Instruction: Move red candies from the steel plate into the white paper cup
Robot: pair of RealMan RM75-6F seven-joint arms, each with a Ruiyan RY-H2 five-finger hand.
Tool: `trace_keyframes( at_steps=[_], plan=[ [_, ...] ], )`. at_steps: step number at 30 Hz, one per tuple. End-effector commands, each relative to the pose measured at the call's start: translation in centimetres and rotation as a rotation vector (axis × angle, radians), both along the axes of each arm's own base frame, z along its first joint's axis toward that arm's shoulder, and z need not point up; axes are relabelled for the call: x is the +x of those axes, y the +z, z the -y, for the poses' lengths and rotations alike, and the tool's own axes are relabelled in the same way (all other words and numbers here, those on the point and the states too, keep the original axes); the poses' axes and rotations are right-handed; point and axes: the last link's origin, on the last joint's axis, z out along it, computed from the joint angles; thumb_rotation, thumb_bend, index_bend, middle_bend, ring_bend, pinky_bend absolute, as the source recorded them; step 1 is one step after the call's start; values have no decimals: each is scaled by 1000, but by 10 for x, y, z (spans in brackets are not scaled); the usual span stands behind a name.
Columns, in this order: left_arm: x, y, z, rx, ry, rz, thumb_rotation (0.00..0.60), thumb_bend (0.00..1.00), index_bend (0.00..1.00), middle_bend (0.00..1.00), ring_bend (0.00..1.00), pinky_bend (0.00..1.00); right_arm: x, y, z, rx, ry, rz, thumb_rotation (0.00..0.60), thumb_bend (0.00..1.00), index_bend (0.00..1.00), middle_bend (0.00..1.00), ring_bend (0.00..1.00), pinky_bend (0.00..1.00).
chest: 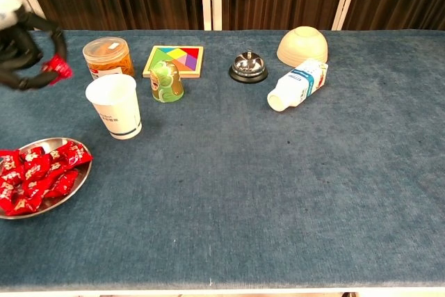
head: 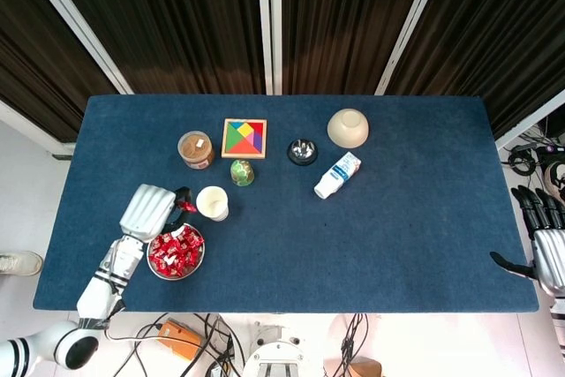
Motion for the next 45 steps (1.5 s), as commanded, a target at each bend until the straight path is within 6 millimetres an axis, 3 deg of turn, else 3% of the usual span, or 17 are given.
trace_keyframes(
  at_steps=[1, 5, 18, 26, 33, 40, 45],
  plan=[
    [19, -4, -23, -46, -1, 42, 600, 388, 576, 903, 850, 832, 1, 3, -2, -9, 2, 4, 600, 197, 8, 116, 63, 119],
    [21, -13, -34, -82, 27, 34, 600, 386, 576, 904, 851, 832, -1, 3, -6, -3, -6, 19, 600, 196, 8, 116, 65, 120],
    [25, -38, -36, -127, 26, -3, 600, 354, 570, 899, 851, 832, -4, -2, -6, 16, -17, 28, 600, 196, 7, 116, 66, 121],
    [23, -38, -34, -115, 29, -35, 600, 293, 446, 895, 850, 832, -7, -4, -6, 21, -27, 29, 600, 197, 7, 116, 68, 123],
    [21, -20, -28, -41, 18, -15, 600, 254, 298, 877, 846, 832, -6, -4, -5, 20, -18, 36, 600, 196, 7, 116, 70, 123],
    [-11, 20, 1, 93, 58, 15, 600, 251, 300, 874, 846, 832, -5, -4, -4, 13, -4, 41, 600, 197, 7, 116, 69, 129],
    [-33, 23, 32, 92, 90, 25, 600, 246, 343, 874, 845, 832, -5, -6, -3, 19, 1, 44, 600, 197, 7, 116, 70, 129]
  ],
)
